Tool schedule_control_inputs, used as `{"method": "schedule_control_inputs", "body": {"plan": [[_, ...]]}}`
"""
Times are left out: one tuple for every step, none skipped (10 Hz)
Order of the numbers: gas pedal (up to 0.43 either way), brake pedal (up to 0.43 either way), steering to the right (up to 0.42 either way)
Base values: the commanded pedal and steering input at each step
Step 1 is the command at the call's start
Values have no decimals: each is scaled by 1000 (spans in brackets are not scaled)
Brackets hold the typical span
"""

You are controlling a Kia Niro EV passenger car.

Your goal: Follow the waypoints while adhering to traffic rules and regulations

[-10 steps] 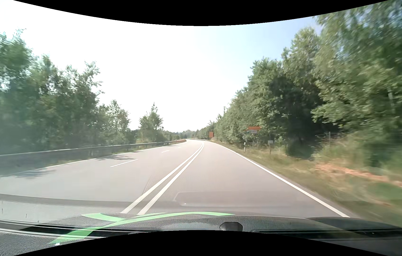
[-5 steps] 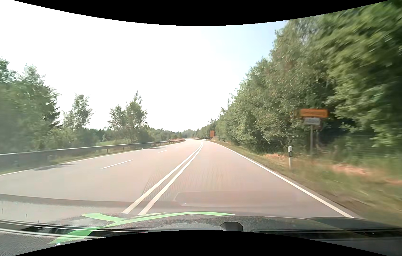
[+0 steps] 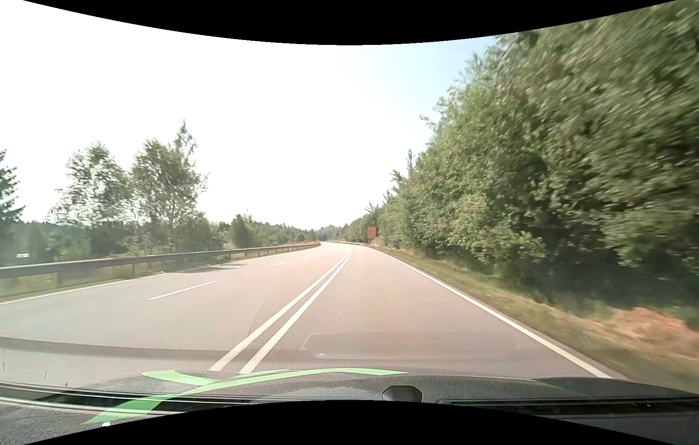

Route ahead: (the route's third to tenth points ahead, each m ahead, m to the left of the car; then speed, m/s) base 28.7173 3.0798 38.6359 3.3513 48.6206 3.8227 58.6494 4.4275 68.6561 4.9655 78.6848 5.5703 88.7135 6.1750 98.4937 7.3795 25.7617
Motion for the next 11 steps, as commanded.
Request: {"method": "schedule_control_inputs", "body": {"plan": [[177,0,-7],[189,0,-7],[197,0,-7],[197,0,-6],[197,0,-7],[197,0,-7],[177,0,-7],[150,0,-6],[130,0,-7],[130,0,-7],[138,0,-6]]}}
